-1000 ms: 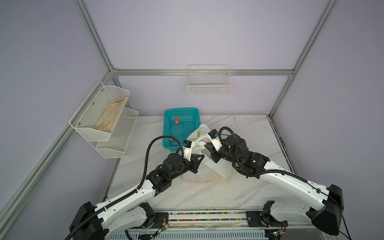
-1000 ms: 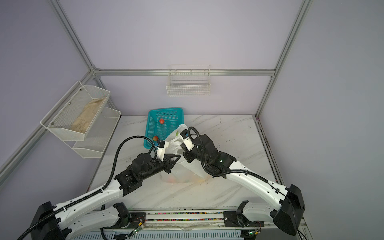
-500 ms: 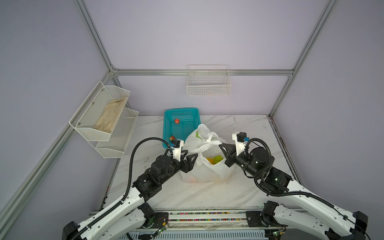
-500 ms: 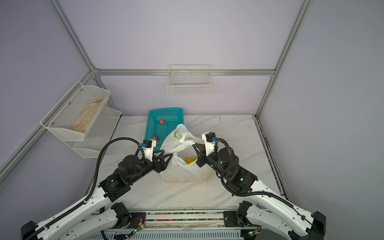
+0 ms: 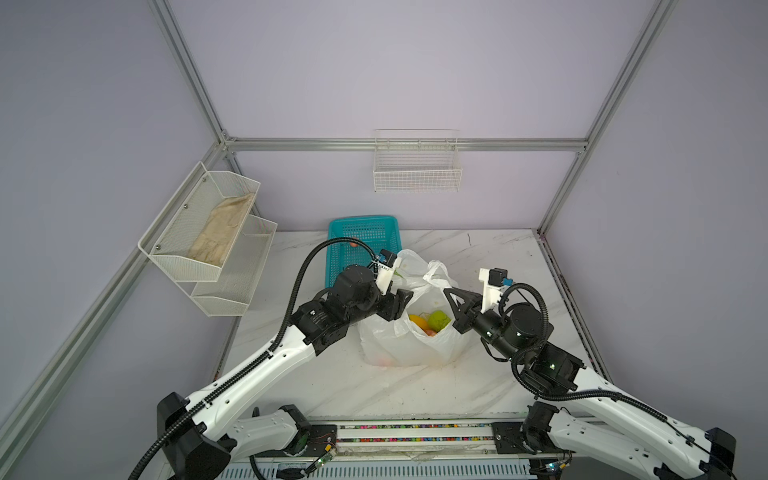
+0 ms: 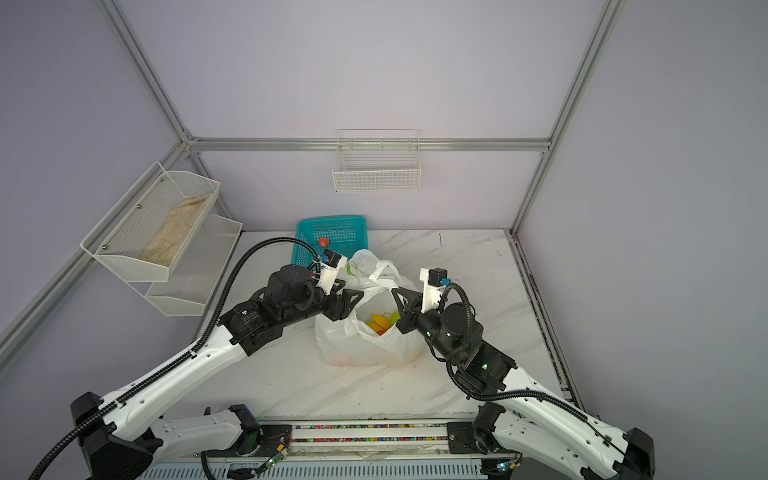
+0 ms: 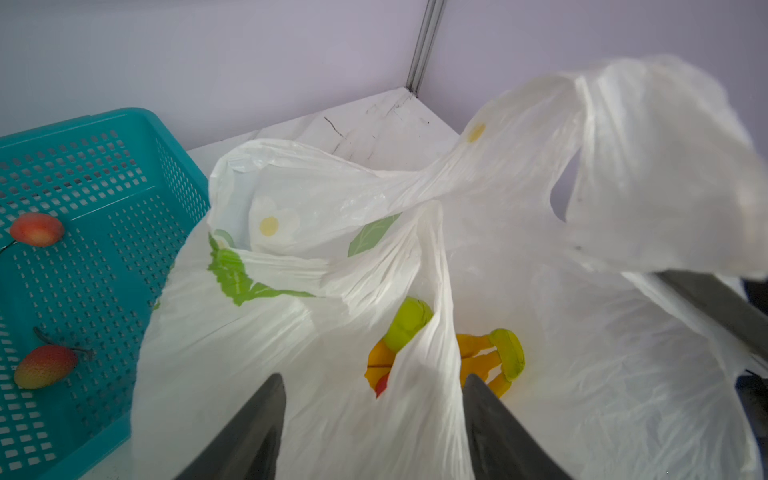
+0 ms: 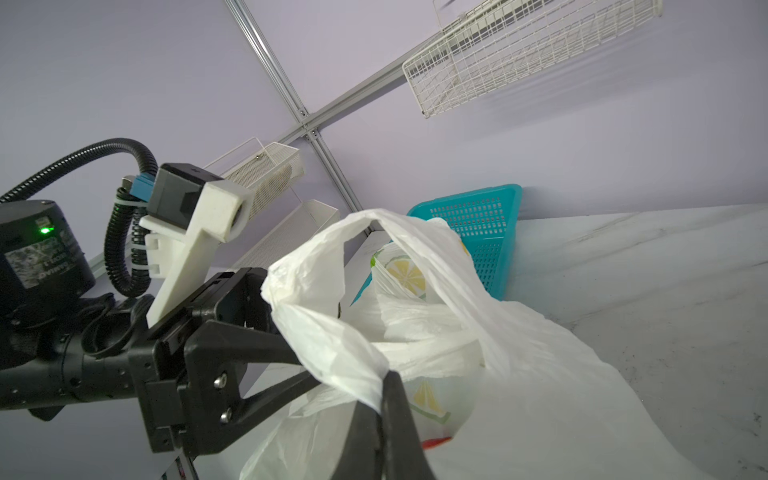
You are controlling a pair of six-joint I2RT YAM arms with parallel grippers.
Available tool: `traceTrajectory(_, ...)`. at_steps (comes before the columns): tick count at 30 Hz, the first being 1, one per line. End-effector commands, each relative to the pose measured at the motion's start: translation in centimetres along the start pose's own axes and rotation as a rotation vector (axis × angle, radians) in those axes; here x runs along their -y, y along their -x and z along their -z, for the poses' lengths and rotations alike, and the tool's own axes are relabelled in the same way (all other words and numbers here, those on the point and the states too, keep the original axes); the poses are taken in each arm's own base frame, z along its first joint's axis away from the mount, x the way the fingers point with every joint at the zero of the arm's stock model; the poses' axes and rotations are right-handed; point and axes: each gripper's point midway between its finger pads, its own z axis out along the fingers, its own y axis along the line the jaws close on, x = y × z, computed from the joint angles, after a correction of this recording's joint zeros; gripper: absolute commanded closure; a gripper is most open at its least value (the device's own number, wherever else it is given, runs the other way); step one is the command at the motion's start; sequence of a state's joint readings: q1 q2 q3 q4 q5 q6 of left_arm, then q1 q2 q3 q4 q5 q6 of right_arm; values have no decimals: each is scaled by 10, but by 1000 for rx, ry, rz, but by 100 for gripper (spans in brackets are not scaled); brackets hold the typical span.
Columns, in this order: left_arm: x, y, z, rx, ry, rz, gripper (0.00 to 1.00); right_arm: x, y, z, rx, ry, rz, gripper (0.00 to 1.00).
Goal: Place the fake fruits into the plastic bag and tie a complex knot
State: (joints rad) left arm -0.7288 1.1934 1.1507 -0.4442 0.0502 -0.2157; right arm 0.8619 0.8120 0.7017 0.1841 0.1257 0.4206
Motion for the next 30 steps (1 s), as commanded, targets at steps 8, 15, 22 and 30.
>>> traceTrajectory(8, 21, 44, -5, -6, -79, -133, 34, 1, 16, 4, 78, -3, -69, 100)
traceTrajectory(15, 17, 36, -33, -87, -67, -190, 46, 3, 25, 10, 111, -17, -91, 100)
traceTrajectory(22, 26, 36, -35, -85, -119, -199, 60, 8, 28, 10, 127, -49, -110, 100)
traceTrajectory(30, 32, 24, -30, -129, -168, -239, 44, 9, 35, 11, 140, -70, -93, 100)
